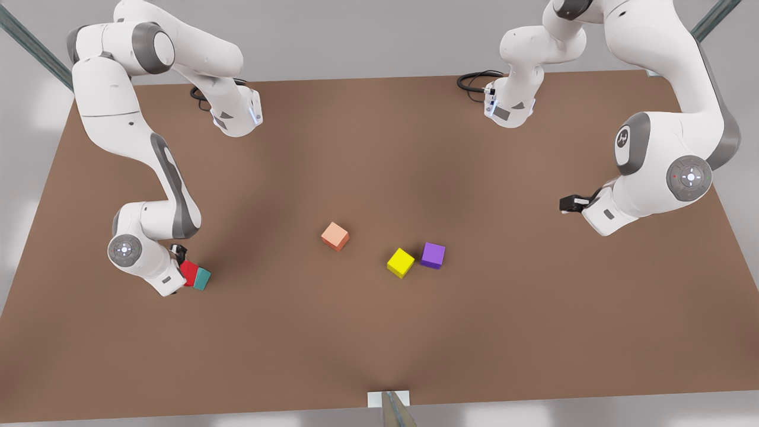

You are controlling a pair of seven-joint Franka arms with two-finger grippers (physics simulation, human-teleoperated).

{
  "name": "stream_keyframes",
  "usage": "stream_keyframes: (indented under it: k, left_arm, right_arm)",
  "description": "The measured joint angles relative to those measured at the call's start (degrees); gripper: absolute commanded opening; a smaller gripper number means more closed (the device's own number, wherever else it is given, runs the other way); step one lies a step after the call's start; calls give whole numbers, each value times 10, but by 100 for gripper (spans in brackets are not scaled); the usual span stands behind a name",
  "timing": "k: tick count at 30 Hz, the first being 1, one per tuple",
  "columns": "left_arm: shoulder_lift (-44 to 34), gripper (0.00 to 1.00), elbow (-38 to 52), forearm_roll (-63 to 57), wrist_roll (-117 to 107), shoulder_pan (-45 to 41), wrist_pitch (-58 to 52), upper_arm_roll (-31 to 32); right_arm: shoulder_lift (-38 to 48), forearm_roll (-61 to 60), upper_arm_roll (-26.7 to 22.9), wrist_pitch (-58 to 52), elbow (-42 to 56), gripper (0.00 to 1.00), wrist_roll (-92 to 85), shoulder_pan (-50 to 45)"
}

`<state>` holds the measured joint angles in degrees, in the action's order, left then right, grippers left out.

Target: Pick up red wooden cube and pass to hand red wooden cube and place in blue wooden cube

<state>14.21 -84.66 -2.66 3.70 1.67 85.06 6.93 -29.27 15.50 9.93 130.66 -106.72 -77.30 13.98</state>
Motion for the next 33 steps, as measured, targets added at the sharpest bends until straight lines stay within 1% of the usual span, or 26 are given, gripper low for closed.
stream_keyframes:
  k: [10, 24, 28, 33]
  left_arm:
    - [3, 100, 0, 0, -3, 2, 0, 0]
    - [6, 100, 1, 0, -5, 4, 0, 0]
    - [7, 100, 1, -1, -5, 5, 0, 0]
    - [9, 100, 0, -1, -5, 7, 0, 0]
  right_arm:
    - [-4, 1, 1, 3, 0, 100, 22, 0]
    - [1, -25, 3, -33, -1, 100, 22, 0]
    - [-1, -27, 5, -41, 6, 100, 21, 0]
    - [3, -38, 13, -74, 39, 100, 20, -2]
